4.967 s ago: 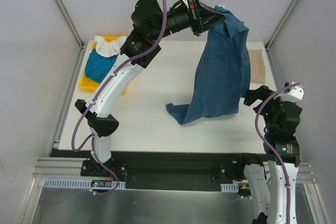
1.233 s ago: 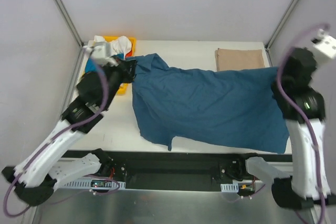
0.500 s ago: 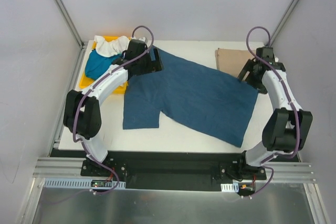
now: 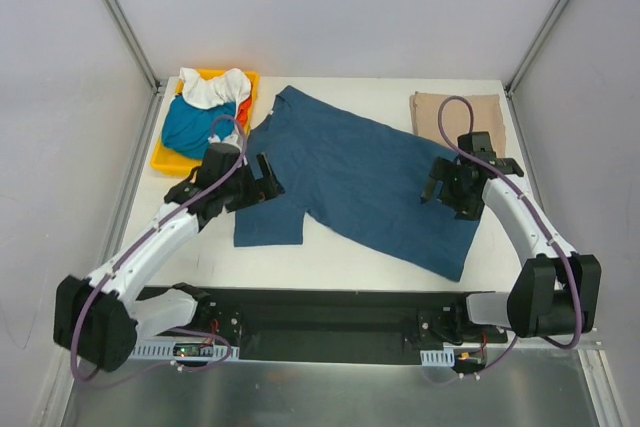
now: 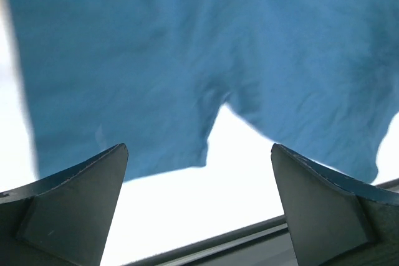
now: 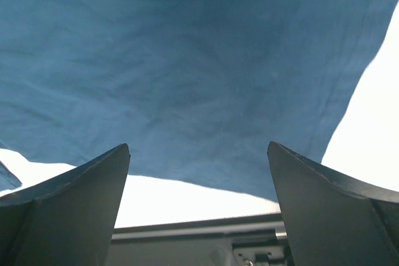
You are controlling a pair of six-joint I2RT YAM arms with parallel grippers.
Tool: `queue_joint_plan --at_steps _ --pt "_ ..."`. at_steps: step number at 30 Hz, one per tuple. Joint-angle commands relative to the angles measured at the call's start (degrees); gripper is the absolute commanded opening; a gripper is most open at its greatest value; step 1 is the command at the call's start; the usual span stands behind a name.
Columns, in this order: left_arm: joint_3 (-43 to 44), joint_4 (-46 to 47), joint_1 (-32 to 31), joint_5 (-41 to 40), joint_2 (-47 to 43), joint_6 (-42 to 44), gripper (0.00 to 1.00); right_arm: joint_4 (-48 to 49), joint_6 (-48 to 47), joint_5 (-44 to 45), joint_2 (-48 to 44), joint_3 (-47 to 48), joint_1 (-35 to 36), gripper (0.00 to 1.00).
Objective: Fold and stack the t-shirts
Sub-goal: Flatten the tshirt out
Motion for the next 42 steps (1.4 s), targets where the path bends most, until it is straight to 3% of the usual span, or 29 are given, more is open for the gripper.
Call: queue_joint_plan --at_steps 1,5,10,14,24,29,32,36,42 --pt "-8.2 -9.7 0.3 -9.1 -7.7 -7.3 0.99 -3.0 1.3 -0.1 -3.4 -2.5 -0.2 0.96" --pt "-13.5 -14.2 3.6 -10.4 -12.9 -12.7 0.99 -3.4 -0.1 -0.6 -4.1 -2.0 -0.2 0.96" --pt "-16.2 -14.1 6.7 -10.5 -11.4 -14.7 0.99 -3.3 -0.5 -0.1 -3.9 -0.8 -0.2 0.96" --pt "-15.8 -13.6 8.3 -11.4 -7.0 -15.4 0.73 -3.6 -0.9 -0.2 -4.8 -0.3 -0.1 0.96" --pt "-17.2 -8.7 11.4 -9.8 1.3 -15.1 0.50 -6.2 -0.9 4.0 -6.6 0.4 -0.2 0.96" --pt "-16.9 -6.6 11.6 -8.4 5.1 -13.7 0.46 -8.6 -0.7 5.6 -7.9 1.1 -0.2 0.96" --pt "-16.6 -5.2 11.6 -7.0 6.8 -12.8 0.30 -11.6 0.4 8.9 -8.3 1.9 -0.2 0.96" --pt "-17.1 -3.4 11.6 -3.5 7.3 -11.4 0.00 -15.2 2.0 11.9 -9.9 2.1 -1.1 0.96" --pt "-17.0 -3.3 11.6 -2.8 5.8 -9.0 0.00 -21.5 8.9 9.1 -11.7 -1.3 -2.3 0.96"
